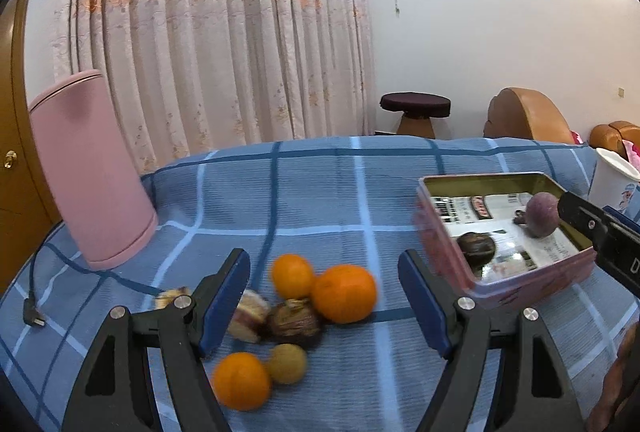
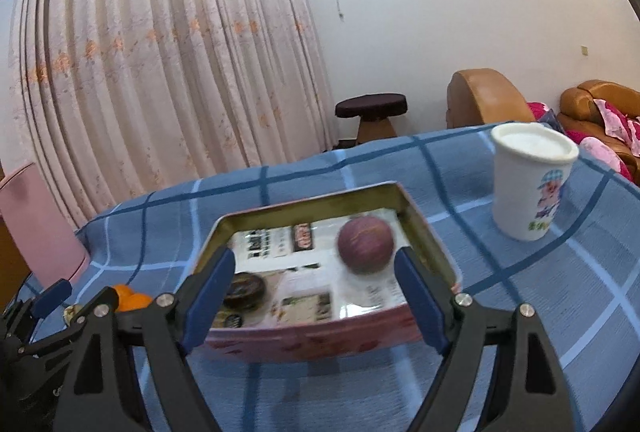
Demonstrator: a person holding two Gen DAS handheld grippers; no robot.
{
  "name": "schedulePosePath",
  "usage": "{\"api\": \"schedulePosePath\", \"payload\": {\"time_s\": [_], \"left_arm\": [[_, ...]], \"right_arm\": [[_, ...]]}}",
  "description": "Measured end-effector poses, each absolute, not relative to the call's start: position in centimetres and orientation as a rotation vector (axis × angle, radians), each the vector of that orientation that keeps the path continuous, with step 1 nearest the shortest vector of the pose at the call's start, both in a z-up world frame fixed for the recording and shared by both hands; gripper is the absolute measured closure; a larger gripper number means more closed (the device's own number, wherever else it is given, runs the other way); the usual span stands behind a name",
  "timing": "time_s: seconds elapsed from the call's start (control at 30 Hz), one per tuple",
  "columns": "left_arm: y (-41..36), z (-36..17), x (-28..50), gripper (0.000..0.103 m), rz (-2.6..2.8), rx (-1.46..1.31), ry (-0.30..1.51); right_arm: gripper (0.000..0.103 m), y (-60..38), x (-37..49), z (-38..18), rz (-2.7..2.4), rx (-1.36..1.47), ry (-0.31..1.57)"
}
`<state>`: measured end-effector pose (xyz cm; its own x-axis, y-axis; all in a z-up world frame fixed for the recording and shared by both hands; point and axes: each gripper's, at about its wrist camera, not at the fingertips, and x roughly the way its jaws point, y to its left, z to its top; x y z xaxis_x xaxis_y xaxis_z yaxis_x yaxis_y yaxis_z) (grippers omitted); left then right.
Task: Organize fruits
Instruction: 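Move both open tools back to the fruit pile, then grasp an orange with the right tool while the left tool grasps a round beige slice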
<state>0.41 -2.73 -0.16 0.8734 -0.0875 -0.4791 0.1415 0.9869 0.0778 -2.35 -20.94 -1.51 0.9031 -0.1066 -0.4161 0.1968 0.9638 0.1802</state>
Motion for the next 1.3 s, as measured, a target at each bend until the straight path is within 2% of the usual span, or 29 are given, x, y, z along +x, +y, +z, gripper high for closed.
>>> {"api": "schedulePosePath", "payload": {"time_s": [0.5, 0.67, 0.73, 0.83, 0.93, 1.3], "left_arm": [[6.0, -0.5, 2.3, 0.025, 0.023, 0.120, 0.528], [11.9, -0.3, 3.6, 0.025, 0.130, 0.020, 0.561], [13.4, -0.3, 3.8, 0.025, 0.167, -0.005, 0.570], [14.8, -0.2, 3.7, 0.025, 0.186, -0.031, 0.580], [15.2, -0.3, 3.5, 0.025, 0.193, -0.036, 0.587], [15.6, -0.3, 4.0, 0.025, 0.215, -0.048, 0.611]], "right_arm": [[0.019, -12.2, -0.9, -2.6, 0.011, 0.161, 0.519], [0.034, -8.9, -0.1, -3.4, 0.096, 0.095, 0.602], [0.047, -7.3, 0.0, -3.9, 0.156, 0.069, 0.640], [0.059, -4.8, 0.3, -4.7, 0.230, 0.016, 0.700], [0.063, -3.5, 0.4, -5.1, 0.259, -0.010, 0.722], [0.064, 1.0, 1.8, -6.1, 0.418, -0.034, 0.762]]}}
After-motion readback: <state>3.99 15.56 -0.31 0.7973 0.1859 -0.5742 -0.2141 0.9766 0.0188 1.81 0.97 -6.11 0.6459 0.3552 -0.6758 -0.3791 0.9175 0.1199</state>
